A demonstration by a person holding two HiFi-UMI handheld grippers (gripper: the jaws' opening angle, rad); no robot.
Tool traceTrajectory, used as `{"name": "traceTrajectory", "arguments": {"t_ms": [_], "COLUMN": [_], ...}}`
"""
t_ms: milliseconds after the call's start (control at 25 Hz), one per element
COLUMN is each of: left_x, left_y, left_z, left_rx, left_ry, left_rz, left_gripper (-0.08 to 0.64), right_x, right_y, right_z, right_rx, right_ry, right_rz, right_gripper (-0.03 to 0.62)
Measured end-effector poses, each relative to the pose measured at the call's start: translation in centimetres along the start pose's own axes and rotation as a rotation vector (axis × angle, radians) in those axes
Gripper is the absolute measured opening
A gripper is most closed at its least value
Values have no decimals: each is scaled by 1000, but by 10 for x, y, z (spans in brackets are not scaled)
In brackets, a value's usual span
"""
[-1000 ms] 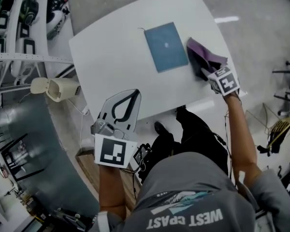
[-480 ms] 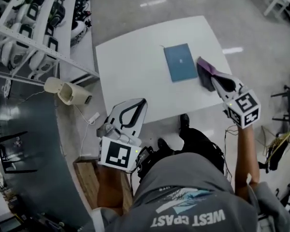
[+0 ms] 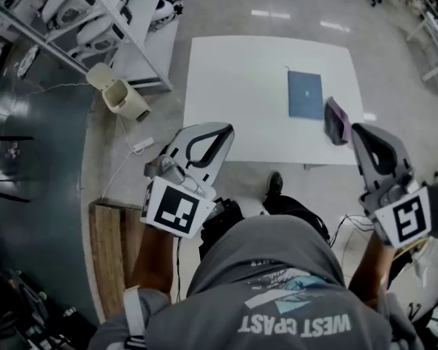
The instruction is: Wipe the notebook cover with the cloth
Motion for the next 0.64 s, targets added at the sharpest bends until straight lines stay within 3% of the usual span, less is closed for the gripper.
{"name": "traceTrajectory", "arguments": {"t_ms": [280, 640], "left_x": [11, 7], "left_y": [32, 44], "left_z": [48, 49], "left_rx": [11, 6], "left_ry": [-71, -118], "left_rz": [47, 75], "left_gripper": [2, 2], "right_x": [50, 53], "right_y": [-36, -34], "right_z": [-1, -3], "right_rx": [7, 5], "right_ry": [-61, -85], "right_rz": [90, 127], "right_gripper": [29, 29]}}
Point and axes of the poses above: the fingertips, and each gripper's own axes: z backward along the fingers, x to its left, y out of its underside, the point moved 1 cm from there along z, backward along the fingers, and after that the axes turned 9 degrees about x, right-handed, at the moved point
